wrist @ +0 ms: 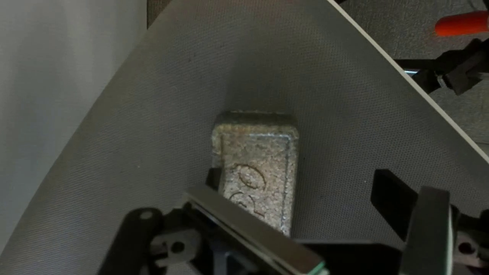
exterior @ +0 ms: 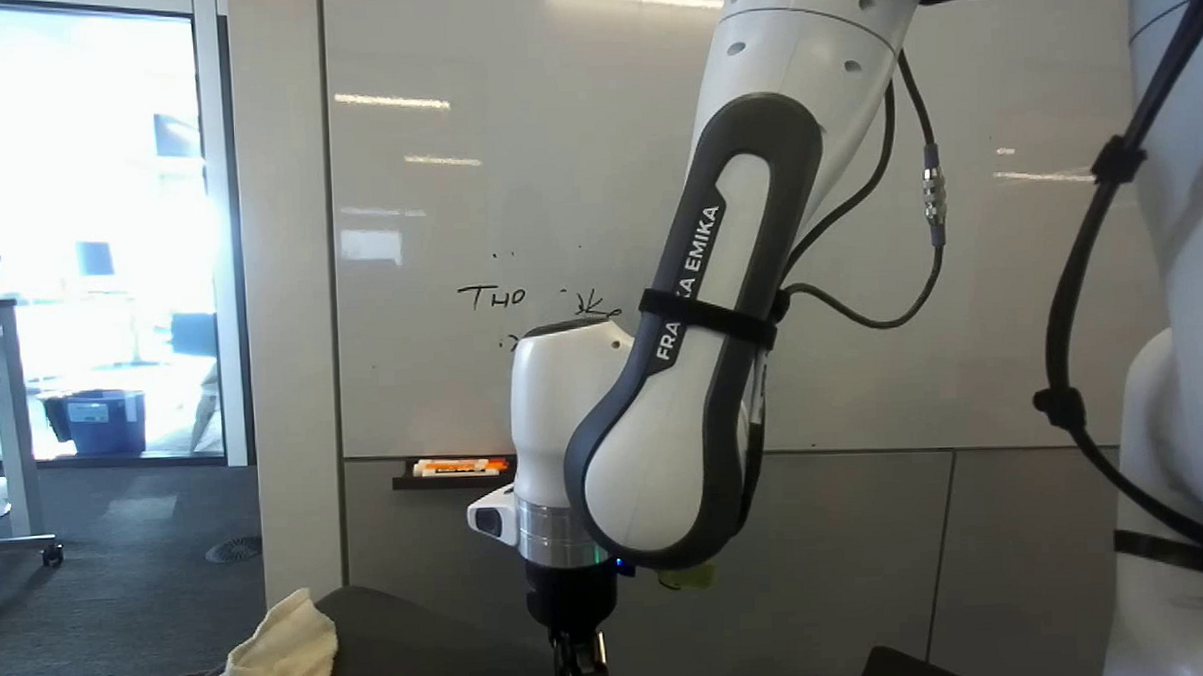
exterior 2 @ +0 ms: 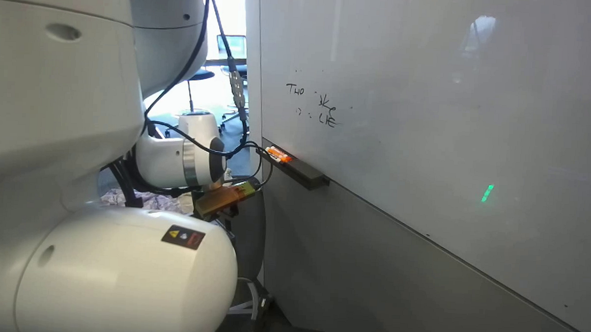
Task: Use the eraser to wipe the writings off the whiteboard
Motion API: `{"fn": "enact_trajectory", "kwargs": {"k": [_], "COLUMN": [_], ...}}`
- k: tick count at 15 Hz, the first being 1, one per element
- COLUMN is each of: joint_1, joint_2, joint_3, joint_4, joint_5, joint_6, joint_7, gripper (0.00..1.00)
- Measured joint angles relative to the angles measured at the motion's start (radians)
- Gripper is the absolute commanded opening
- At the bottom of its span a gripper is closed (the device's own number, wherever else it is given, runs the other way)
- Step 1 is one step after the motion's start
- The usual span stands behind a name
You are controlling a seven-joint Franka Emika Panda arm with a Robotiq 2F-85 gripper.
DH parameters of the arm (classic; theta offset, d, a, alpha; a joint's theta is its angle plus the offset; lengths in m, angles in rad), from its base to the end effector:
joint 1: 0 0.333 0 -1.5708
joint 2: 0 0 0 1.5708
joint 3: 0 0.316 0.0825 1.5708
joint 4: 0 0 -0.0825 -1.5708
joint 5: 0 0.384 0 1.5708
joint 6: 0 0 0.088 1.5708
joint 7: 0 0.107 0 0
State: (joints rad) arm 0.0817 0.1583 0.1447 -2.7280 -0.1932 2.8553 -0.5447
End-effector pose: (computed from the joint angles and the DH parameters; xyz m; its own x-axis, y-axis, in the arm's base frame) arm 0.3790 0.1010 0.1723 0.5767 0.8161 -0.0391 0.8168 -0.5768 0.0072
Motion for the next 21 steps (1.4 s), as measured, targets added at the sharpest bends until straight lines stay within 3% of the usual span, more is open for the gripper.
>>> {"fn": "enact_trajectory", "kwargs": {"k": [3, 4, 5, 8, 9, 11, 13, 21], "joint_1": [-0.004, -0.006, -0.008, -0.019, -0.023, -0.028, -0.031, -0.044], "joint_2": [0.036, 0.046, 0.055, 0.069, 0.07, 0.07, 0.071, 0.077], "joint_3": [0.0, -0.001, -0.002, -0.009, -0.012, -0.016, -0.014, 0.003], "joint_4": [0.02, 0.029, 0.038, 0.058, 0.061, 0.066, 0.066, 0.066], "joint_5": [-0.021, -0.032, -0.042, -0.069, -0.075, -0.082, -0.082, -0.068], "joint_6": [0.01, 0.012, 0.014, 0.014, 0.014, 0.014, 0.014, 0.001], "joint_7": [0.0, 0.0, 0.0, 0.0, 0.0, 0.0, 0.0, 0.0], "gripper": [1.0, 0.75, 0.74, 0.5, 0.87, 0.89, 1.0, 1.0]}}
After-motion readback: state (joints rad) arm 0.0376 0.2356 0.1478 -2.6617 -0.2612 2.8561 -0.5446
